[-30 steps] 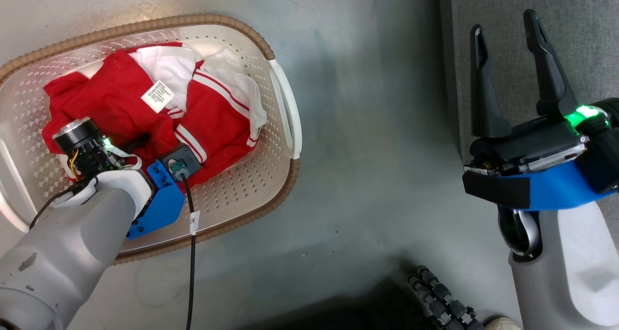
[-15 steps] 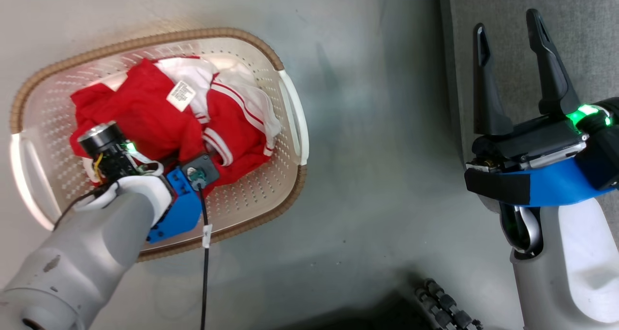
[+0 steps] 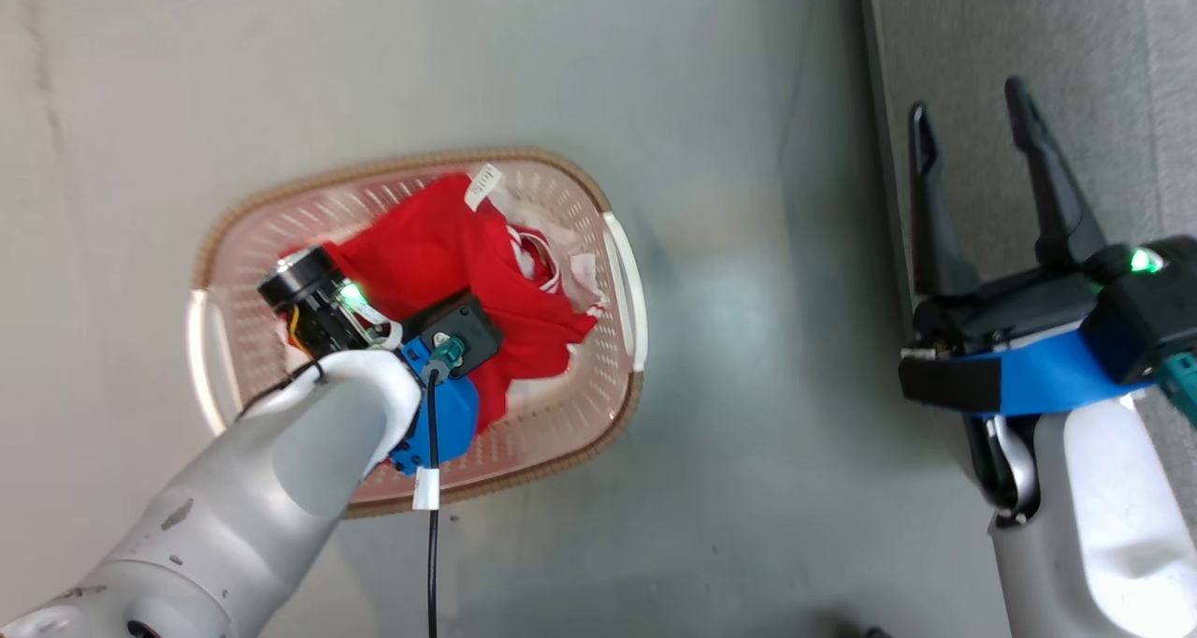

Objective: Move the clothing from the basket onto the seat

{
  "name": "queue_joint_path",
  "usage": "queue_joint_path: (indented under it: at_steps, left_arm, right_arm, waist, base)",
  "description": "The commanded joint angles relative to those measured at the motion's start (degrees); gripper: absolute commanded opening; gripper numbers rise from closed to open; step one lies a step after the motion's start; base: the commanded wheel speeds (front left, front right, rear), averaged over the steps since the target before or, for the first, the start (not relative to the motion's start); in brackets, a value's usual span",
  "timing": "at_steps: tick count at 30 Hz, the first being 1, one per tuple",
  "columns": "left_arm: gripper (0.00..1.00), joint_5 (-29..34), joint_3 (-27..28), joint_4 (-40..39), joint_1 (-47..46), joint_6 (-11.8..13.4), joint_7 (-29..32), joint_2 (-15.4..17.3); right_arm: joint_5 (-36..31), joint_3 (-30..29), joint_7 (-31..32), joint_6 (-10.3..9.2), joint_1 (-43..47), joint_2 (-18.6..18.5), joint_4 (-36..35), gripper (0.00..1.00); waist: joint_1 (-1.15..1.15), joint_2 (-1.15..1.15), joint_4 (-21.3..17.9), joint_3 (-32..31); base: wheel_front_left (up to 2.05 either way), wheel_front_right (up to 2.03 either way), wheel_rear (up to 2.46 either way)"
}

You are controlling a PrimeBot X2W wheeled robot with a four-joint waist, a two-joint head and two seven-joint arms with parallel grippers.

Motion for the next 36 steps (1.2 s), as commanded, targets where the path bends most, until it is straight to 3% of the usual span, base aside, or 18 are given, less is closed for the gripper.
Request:
queue_joint_path:
  at_steps: [1, 9, 25, 36]
  left_arm:
    - [0.0, -1.55, -0.14, -0.7, 0.91, -0.05, -0.7, -0.4]
    - [0.0, -7.41, 4.97, -8.71, 3.13, -0.03, -1.09, 0.58]
    - [0.0, -5.88, 20.26, -24.95, 11.88, 1.43, -1.12, 1.88]
    - [0.0, -4.67, 23.7, -29.65, 17.98, 1.31, -1.12, 1.05]
  right_arm:
    - [-0.68, -0.12, -0.22, 0.01, 1.34, -0.16, 0.64, 1.0]
    - [-1.43, -0.39, -0.22, 0.01, 5.25, -0.16, 2.72, 1.0]
    - [-0.92, -0.56, -0.22, 0.01, 13.14, -0.16, 5.43, 1.0]
    - [-0.67, -0.85, -0.22, 0.01, 19.24, -0.16, 6.47, 1.0]
  waist:
    - [0.0, 0.0, 2.27, -5.43]
    - [0.0, 0.0, 3.91, -15.55]
    - [0.0, 0.0, 4.62, -30.35]
    - [0.0, 0.0, 4.66, -38.13]
  base:
    - [0.0, 0.0, 0.0]
    - [0.0, 0.0, 0.0]
    - [0.0, 0.0, 0.0]
    - [0.0, 0.0, 0.0]
